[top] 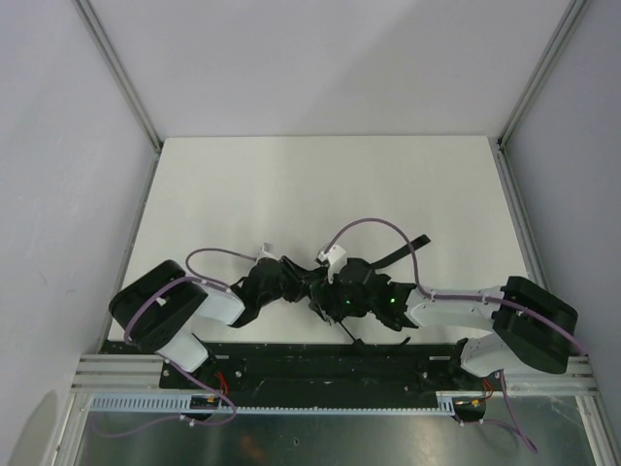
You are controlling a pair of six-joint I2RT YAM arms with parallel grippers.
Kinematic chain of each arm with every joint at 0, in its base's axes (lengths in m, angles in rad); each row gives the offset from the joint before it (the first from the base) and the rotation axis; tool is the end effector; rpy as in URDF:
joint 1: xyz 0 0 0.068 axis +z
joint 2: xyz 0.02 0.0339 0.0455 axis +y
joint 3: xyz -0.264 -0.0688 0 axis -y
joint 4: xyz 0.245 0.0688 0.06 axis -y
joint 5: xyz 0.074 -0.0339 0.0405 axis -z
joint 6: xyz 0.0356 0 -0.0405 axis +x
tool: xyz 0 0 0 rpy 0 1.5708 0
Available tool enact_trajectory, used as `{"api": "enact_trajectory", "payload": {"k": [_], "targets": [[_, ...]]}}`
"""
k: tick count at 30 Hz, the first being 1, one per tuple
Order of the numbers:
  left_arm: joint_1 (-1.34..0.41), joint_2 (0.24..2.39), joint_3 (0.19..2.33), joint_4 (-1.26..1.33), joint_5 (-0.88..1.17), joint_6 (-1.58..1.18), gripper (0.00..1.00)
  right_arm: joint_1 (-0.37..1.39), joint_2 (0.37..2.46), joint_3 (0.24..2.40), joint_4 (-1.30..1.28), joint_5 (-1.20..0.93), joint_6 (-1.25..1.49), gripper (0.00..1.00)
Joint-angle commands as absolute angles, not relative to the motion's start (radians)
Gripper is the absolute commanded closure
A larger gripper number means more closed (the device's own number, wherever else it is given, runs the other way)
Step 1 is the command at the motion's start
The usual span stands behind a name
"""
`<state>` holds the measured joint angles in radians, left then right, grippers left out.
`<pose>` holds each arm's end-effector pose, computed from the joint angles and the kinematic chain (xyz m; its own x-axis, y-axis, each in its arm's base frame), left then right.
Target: Put away the umbrella
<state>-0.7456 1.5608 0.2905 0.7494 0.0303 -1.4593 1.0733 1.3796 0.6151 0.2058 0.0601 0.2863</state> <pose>0.1772 -0.1651 0.1067 -0.7338 -0.6745 -0.0815 -0.2858 0.4152 -0.8637 0.1360 0.2460 0.1883 -0.4835 -0.2997 -0.8224 -0.7467 0.6315 0.2089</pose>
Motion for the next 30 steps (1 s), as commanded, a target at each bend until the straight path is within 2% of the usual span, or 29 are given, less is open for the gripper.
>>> {"api": "enact_trajectory", "payload": {"k": [1,4,8,11,13,15,22,25,27,30], "targets": [[-0.74,1.507,0.352,0.52,-0.011,-1.448,1.0,1.084,1.438,0.654,0.32,0.065,0.269,0.31],[-0.74,1.489,0.383,0.44,-0.031,-1.437,1.0,1.083,1.489,0.661,0.315,0.09,0.282,0.39],[-0.741,1.475,0.41,0.379,-0.048,-1.43,1.0,1.068,1.558,0.665,0.278,0.108,0.325,0.61],[-0.741,1.472,0.431,0.35,-0.062,-1.429,1.0,1.036,1.622,0.665,0.26,0.078,0.366,0.7],[-0.742,1.474,0.447,0.333,-0.067,-1.431,1.0,1.011,1.665,0.664,0.256,0.049,0.385,0.68],[-0.74,1.478,0.46,0.318,-0.073,-1.435,1.0,0.998,1.693,0.664,0.255,0.031,0.392,0.6],[-0.739,1.476,0.519,0.26,-0.11,-1.44,1.0,0.943,1.714,0.666,0.234,0.013,0.343,0.44],[-0.736,1.487,0.551,0.224,-0.115,-1.44,1.0,0.914,1.712,0.667,0.24,-0.017,0.315,0.41],[-0.732,1.496,0.568,0.205,-0.114,-1.439,1.0,0.889,1.727,0.667,0.256,-0.051,0.305,0.48],[-0.721,1.512,0.593,0.175,-0.111,-1.44,1.0,0.842,1.758,0.671,0.277,-0.124,0.308,0.75]]}}
